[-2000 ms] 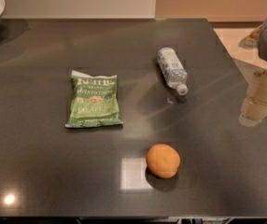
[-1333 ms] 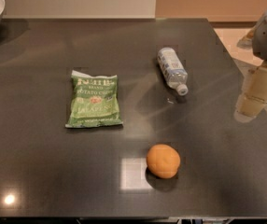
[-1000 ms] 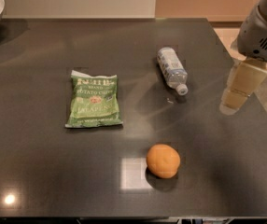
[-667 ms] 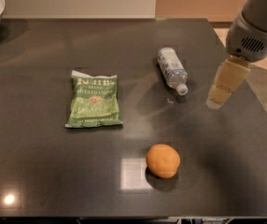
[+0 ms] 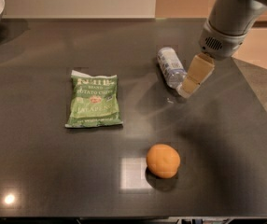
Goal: Move blue plastic bottle near orange
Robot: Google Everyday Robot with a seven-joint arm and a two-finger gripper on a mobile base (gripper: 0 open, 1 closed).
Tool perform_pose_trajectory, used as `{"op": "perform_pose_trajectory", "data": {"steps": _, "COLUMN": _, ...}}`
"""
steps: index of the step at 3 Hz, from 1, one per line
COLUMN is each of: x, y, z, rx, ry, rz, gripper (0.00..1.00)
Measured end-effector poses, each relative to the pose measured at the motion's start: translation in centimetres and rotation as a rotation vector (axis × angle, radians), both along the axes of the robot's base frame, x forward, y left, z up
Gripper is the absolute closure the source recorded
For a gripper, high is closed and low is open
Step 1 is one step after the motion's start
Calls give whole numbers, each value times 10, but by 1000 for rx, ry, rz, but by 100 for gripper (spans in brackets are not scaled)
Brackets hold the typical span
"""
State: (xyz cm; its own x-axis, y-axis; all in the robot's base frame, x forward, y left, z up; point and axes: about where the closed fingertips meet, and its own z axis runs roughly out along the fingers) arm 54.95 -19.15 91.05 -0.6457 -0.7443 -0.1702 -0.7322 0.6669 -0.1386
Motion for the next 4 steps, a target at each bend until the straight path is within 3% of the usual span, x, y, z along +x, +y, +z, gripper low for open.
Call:
{"op": "perform_pose_trajectory", "data": {"steps": 1, "x": 16, "y": 5, "z": -10, "rx": 1, "ry": 7, "rz": -67, "gripper": 0}}
{"op": "perform_pose_trajectory", "data": {"steps": 2, "x": 40, "y": 0, "z": -32, "rx": 45, "ry": 47, "rz": -164, "gripper": 0}}
{"op": "perform_pose_trajectory", "data": {"steps": 4, "x": 84, "y": -1, "z": -71, "rx": 111, "ry": 114, "rz": -258, "gripper": 0}}
